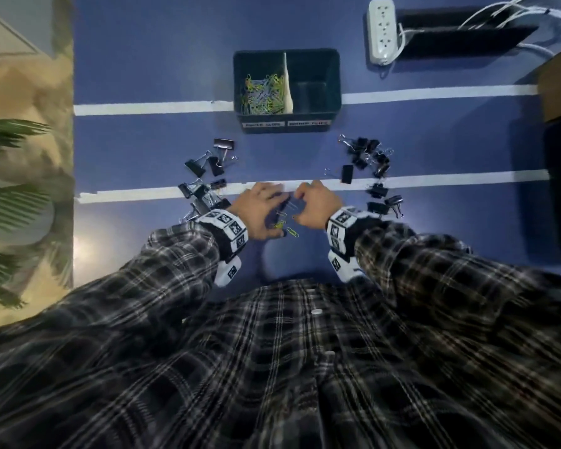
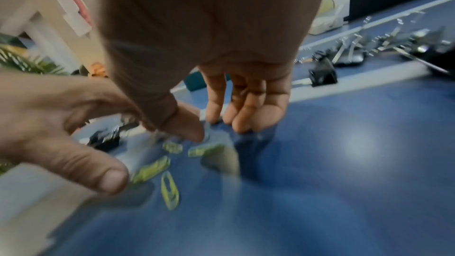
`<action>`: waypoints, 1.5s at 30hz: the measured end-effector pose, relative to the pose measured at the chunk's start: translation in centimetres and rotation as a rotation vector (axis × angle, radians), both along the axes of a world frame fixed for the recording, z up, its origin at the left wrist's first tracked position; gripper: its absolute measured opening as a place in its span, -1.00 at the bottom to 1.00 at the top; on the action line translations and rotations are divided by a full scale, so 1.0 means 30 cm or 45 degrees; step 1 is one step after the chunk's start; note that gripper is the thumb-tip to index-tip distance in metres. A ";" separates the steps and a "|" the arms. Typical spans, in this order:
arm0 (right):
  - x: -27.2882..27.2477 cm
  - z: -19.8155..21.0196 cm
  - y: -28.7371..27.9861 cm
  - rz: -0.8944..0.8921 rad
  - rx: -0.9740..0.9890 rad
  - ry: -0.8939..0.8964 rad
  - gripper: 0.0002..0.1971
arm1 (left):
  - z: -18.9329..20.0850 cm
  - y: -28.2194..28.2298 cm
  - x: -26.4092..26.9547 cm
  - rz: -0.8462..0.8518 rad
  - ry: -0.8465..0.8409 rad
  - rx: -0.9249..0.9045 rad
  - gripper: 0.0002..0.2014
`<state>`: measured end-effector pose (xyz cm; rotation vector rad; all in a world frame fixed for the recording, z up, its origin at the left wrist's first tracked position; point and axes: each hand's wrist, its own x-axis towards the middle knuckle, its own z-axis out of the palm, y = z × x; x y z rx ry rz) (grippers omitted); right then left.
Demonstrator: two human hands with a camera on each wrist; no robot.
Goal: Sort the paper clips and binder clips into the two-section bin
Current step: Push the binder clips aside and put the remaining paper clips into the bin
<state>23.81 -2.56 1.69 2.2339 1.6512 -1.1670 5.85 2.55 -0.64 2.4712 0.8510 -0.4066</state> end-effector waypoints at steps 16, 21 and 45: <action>-0.068 -0.017 -0.132 0.413 0.260 -0.210 -0.73 | 0.002 -0.122 -0.021 0.201 0.049 0.100 -0.74; -0.059 -0.035 -0.135 0.398 0.235 -0.165 -0.69 | 0.005 -0.125 -0.040 0.303 0.077 -0.054 -0.77; -0.013 -0.039 -0.109 -1.439 -0.225 1.313 -0.67 | 0.043 -0.097 -0.007 0.725 -0.340 -0.461 -0.89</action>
